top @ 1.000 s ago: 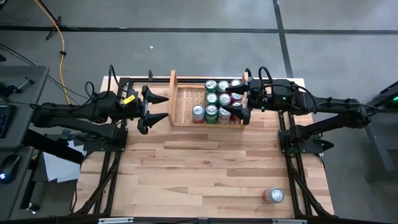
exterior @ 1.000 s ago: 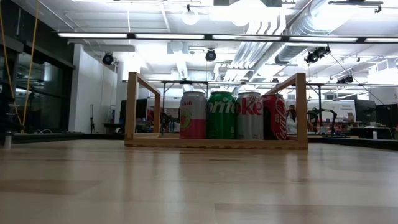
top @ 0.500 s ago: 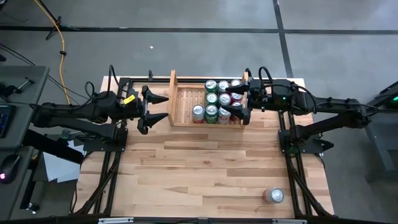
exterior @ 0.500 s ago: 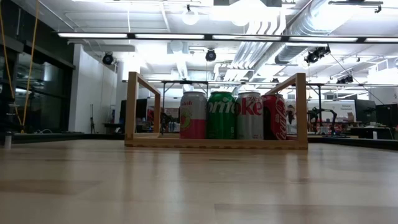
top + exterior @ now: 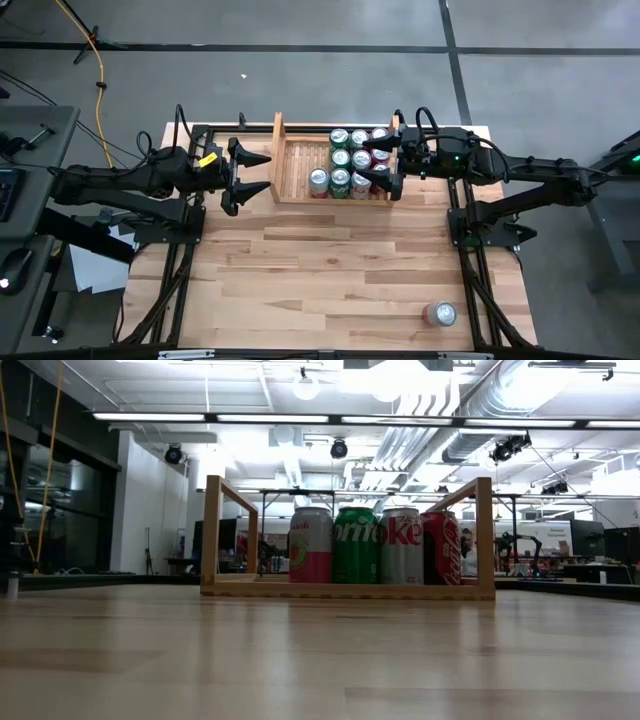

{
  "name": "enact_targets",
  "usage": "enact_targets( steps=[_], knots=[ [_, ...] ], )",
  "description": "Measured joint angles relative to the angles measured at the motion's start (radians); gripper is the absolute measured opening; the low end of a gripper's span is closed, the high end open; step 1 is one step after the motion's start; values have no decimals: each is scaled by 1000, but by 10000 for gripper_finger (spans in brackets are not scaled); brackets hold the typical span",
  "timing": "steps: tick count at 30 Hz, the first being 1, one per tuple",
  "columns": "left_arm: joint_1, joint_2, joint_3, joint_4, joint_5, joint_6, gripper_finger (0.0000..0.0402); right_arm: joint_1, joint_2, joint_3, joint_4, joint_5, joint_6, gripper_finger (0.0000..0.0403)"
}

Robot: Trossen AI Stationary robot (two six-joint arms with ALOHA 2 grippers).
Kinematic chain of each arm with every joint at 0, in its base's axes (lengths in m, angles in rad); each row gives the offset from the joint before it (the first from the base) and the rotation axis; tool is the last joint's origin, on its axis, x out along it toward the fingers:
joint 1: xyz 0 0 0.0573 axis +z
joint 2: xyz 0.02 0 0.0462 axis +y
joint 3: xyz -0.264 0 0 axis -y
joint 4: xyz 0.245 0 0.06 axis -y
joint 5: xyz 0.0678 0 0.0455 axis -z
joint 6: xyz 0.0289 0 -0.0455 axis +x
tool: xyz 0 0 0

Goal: Place canned beverage on shelf
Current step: Put the pink-white soda can aligned with the other pink-white soda can on the shelf

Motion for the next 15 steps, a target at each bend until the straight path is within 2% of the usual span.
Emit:
enact_targets(
  steps=[15],
  knots=[
    [0,0,0,0,-26,0,310,0,0,0,0,0,2,387]
  ],
)
